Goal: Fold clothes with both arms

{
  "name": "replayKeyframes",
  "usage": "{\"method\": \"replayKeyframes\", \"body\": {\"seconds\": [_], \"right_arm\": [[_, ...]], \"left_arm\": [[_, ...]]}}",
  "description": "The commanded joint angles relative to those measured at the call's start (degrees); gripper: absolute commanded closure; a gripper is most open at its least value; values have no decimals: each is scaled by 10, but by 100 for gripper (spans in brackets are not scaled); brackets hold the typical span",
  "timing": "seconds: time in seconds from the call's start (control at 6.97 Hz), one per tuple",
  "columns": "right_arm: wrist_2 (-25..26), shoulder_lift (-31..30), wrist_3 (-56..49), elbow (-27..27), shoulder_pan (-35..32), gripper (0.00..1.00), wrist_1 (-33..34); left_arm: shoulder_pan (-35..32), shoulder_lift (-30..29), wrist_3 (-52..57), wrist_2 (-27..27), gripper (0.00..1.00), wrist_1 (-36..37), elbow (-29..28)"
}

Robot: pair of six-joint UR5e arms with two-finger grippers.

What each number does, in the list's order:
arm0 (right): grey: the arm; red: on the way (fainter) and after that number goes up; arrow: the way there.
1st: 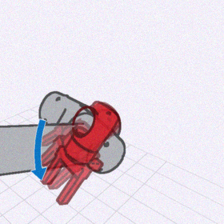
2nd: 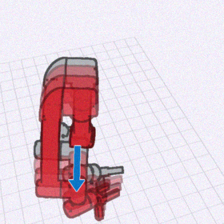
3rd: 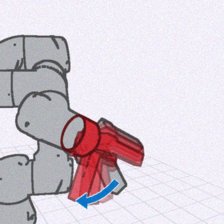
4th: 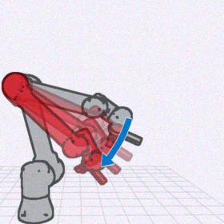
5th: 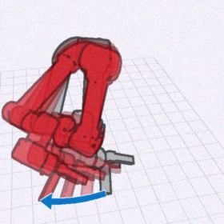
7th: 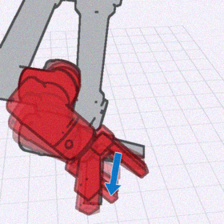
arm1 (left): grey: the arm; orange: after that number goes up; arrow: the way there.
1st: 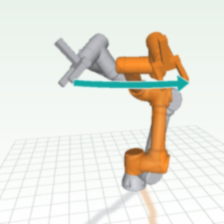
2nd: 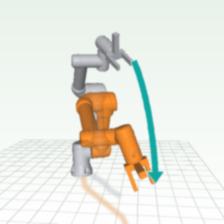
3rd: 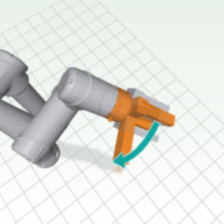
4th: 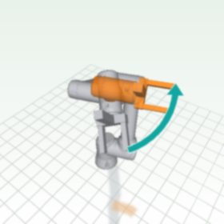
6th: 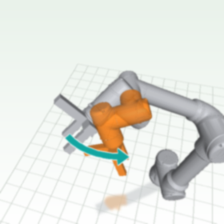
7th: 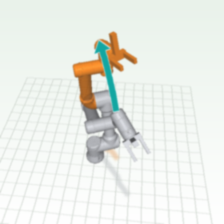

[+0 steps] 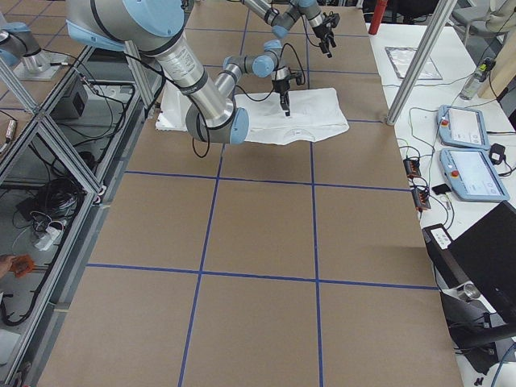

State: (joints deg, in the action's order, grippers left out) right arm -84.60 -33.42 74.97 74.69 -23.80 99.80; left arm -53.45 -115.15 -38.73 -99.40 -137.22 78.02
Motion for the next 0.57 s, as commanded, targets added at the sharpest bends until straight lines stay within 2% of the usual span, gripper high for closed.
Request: {"method": "replayKeyframes", "body": {"seconds": [0.0, 0.14, 0.43], "right_arm": [[-6, -11, -2, 26, -7, 100, 0], [-8, -22, -3, 34, -15, 100, 0], [-10, -109, -56, 113, -35, 100, -1]], "left_arm": [[0, 0, 0, 0, 0, -1, -1], [0, 0, 1, 0, 0, 0, -1], [0, 0, 0, 0, 0, -1, -1]]}}
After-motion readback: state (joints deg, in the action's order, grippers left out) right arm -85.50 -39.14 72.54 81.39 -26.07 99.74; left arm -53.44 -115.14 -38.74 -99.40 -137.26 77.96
